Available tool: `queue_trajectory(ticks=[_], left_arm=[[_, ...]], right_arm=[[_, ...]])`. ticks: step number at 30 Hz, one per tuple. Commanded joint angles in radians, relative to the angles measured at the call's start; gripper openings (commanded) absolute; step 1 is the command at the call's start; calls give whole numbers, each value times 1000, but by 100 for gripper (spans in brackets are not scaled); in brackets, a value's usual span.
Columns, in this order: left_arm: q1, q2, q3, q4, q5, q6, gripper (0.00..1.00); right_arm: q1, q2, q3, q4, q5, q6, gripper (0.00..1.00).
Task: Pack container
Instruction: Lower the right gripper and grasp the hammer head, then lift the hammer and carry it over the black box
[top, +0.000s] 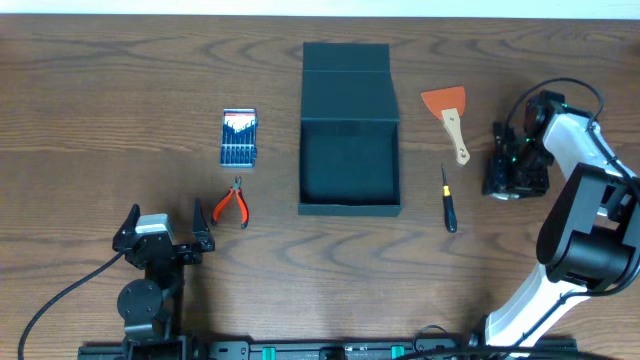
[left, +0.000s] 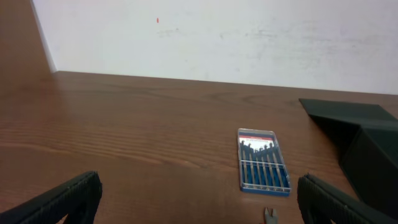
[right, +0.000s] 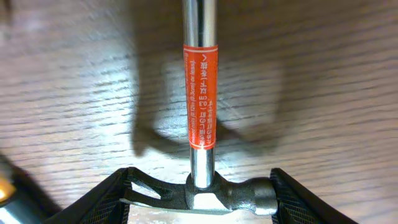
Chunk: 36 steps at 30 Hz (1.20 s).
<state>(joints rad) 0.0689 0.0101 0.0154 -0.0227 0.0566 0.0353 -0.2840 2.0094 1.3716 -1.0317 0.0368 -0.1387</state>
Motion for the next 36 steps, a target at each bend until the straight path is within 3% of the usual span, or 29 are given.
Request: queue_trajectory(ticks=[1,19,28,36], left_arm=[[-5,-6,-11,-40,11,16,98],[-5,-6,-11,-40,11,16,98],[-5,-6,-11,-40,11,16,99],[-5,-6,-11,-40,11,17,99]], right_arm=[[-2,12,56,-17,-5,11,22],[162,12,386,-179,-4,10,21],[348,11,625,-302,-4,11,22],[548,10,698,-338,-5,10,22]])
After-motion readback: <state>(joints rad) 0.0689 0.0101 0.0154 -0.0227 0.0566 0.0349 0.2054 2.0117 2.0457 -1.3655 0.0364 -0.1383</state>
